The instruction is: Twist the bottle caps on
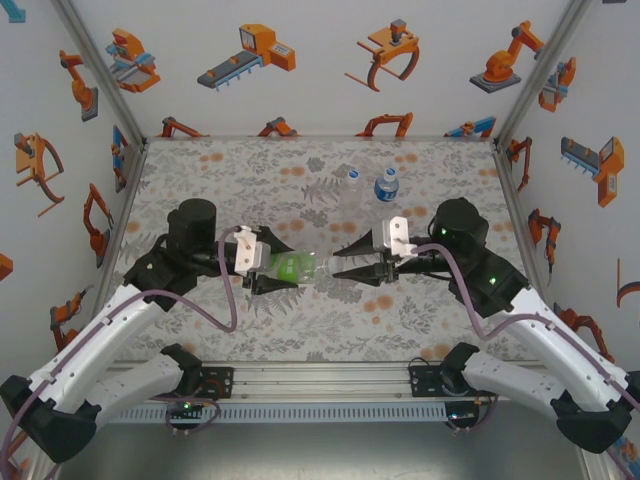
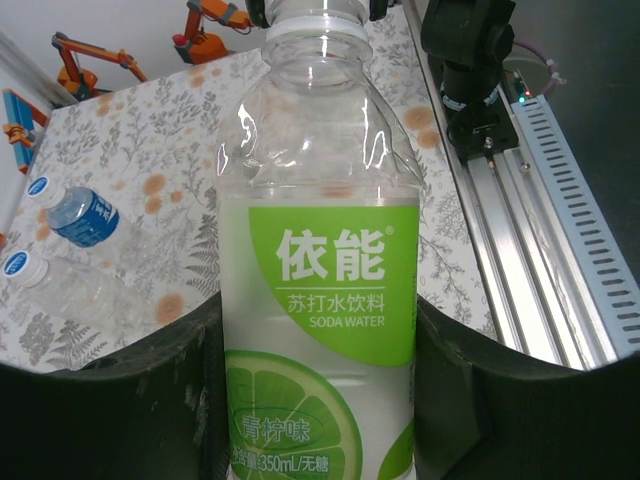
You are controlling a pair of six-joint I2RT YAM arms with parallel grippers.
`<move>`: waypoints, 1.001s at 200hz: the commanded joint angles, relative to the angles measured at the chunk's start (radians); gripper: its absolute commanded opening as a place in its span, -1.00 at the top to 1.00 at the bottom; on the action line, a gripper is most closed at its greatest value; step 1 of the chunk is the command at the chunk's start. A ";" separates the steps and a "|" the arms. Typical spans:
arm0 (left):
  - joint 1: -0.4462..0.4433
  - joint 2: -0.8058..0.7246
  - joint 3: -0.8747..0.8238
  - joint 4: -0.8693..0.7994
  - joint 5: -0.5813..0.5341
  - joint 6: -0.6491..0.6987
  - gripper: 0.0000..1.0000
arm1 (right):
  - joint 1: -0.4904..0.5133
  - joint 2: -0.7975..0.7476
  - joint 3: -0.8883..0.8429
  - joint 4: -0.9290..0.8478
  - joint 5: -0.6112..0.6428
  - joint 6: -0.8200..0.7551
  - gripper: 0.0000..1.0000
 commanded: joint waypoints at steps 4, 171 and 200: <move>-0.012 0.014 0.050 -0.001 0.102 0.016 1.00 | 0.017 0.030 0.039 -0.048 -0.014 -0.084 0.99; -0.013 0.063 -0.066 0.377 -0.102 -0.091 1.00 | 0.017 0.056 -0.100 -0.107 0.723 1.611 1.00; -0.013 0.081 -0.063 0.384 -0.113 -0.083 1.00 | 0.017 0.081 -0.079 -0.129 0.720 1.681 1.00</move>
